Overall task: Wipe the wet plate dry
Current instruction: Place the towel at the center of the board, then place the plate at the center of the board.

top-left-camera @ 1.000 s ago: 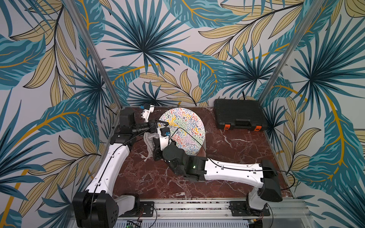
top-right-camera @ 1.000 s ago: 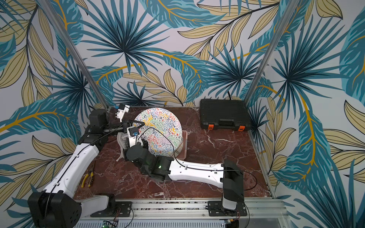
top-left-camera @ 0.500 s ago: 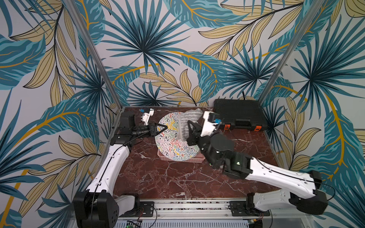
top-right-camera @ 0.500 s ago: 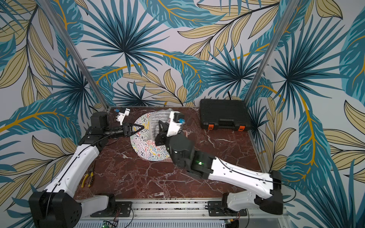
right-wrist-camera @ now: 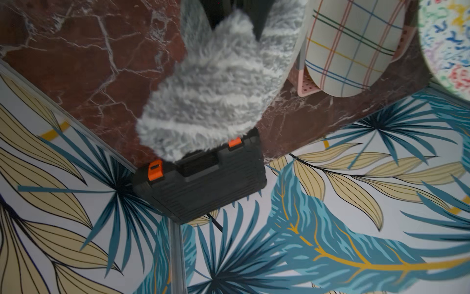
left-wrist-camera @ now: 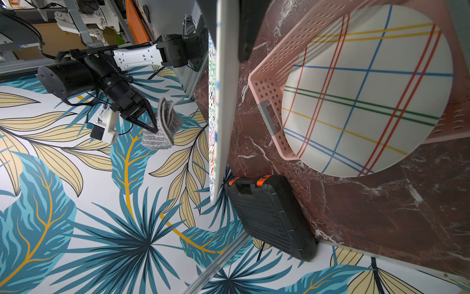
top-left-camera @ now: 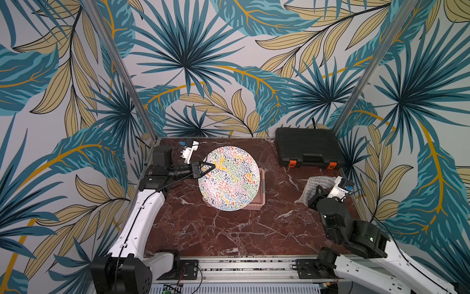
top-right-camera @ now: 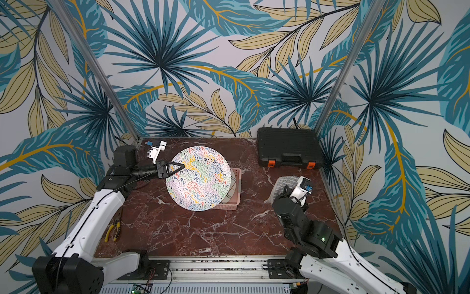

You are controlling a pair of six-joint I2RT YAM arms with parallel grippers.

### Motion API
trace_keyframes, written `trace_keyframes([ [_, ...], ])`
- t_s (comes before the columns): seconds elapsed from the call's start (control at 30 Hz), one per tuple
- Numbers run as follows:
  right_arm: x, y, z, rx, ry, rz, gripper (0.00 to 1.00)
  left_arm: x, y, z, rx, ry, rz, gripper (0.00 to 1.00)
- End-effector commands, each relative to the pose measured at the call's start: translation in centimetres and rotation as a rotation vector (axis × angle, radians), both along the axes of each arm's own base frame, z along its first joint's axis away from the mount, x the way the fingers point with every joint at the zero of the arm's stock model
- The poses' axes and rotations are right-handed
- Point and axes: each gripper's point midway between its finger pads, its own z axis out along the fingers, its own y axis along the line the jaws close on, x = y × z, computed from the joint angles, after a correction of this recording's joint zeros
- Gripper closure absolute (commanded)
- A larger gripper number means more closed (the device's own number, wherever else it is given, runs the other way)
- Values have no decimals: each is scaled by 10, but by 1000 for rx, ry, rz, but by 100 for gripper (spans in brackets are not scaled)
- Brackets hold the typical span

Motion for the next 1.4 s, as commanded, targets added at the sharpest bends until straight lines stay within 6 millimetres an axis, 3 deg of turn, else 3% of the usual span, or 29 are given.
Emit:
trace_keyframes([
  [0.0, 7, -3, -54, -36, 181, -52, 100, -9, 0, 30, 7, -116, -24, 100],
  [0.13, 27, 7, -110, 57, 352, -52, 100, -9, 0, 29, 14, -112, -20, 100],
  [0.23, 40, 11, -139, 127, 422, -53, 82, -8, 0, 26, 13, -106, -19, 100],
  [0.37, 49, 16, -162, 171, 500, -39, 64, -6, 0, 26, 10, -105, -20, 100],
  [0.43, 51, 16, -169, 169, 532, -34, 49, -6, 0, 26, 12, -107, -20, 100],
  [0.5, 50, 14, -168, 156, 547, -32, 31, -6, 1, 26, 22, -116, -17, 100],
  [0.6, 46, 7, -153, 121, 533, -33, 13, -4, 3, 24, 54, -124, 2, 100],
  [0.67, 44, 1, -136, 99, 508, -36, 8, -4, 4, 24, 67, -127, 9, 100],
  [0.8, 39, -3, -109, 91, 453, -16, 8, 2, 14, 26, 116, -137, 72, 100],
  [0.93, 43, 10, -101, 114, 436, 65, 9, 27, 48, 24, 145, -104, 234, 100],
  [1.17, 49, 28, -127, 129, 522, 134, 8, 78, 152, -8, 28, 74, 586, 100],
  [1.27, 51, 35, -135, 139, 540, 163, 9, 90, 188, -18, 60, 53, 745, 100],
  [1.37, 53, 37, -138, 138, 549, 170, 8, 97, 212, -29, 106, 62, 874, 100],
])
